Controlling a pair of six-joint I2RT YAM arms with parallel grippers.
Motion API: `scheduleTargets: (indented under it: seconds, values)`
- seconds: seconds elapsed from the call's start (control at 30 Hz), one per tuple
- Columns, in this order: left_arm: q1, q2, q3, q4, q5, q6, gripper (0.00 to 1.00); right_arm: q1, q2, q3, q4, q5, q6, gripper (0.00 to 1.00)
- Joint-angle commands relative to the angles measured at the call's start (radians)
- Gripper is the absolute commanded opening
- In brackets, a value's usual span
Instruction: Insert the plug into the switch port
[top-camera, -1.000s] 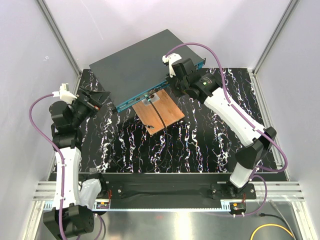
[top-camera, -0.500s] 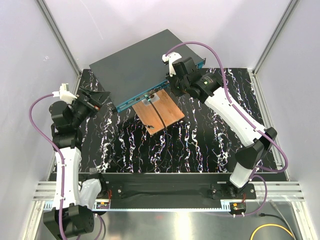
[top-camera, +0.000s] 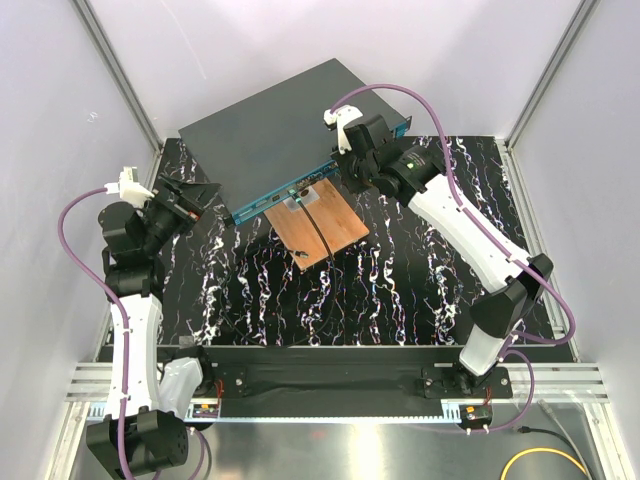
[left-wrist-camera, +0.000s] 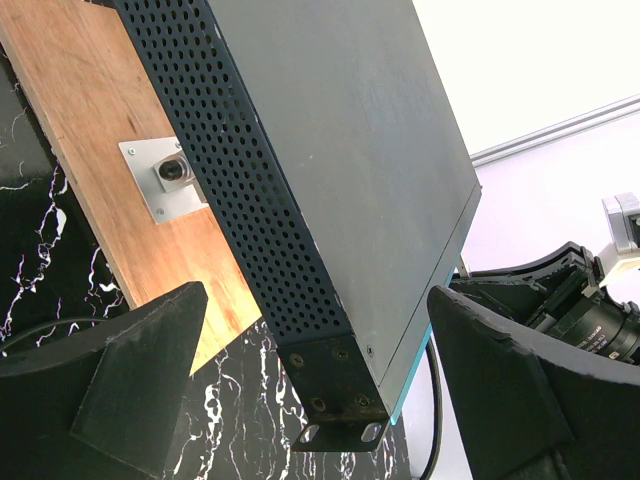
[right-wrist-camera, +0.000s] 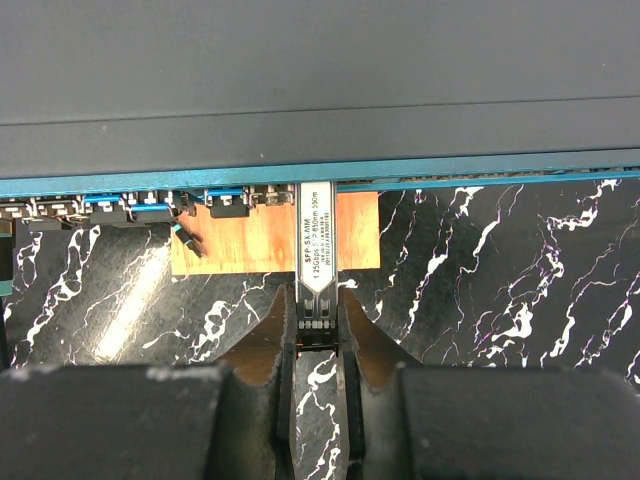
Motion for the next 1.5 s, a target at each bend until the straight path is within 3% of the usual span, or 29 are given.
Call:
scheduleTargets:
  seconds: [0.0, 1.03, 1.47]
  values:
    - [0.006, -0.004, 0.009, 0.047, 0.026, 0.000, 0.99, 0.019, -0.003, 0.001, 0.031, -0.001, 0.001, 0.00]
    - [0.007, -0.021, -0.014, 0.051, 0.024, -0.001, 0.99, -0.006, 0.058, 0.200, 0.015, -0.029, -0.022, 0.00]
    - [0.006, -0.011, -0.005, 0.047, 0.024, 0.000, 0.99, -0.004, 0.048, 0.071, 0.106, -0.023, -0.021, 0.00]
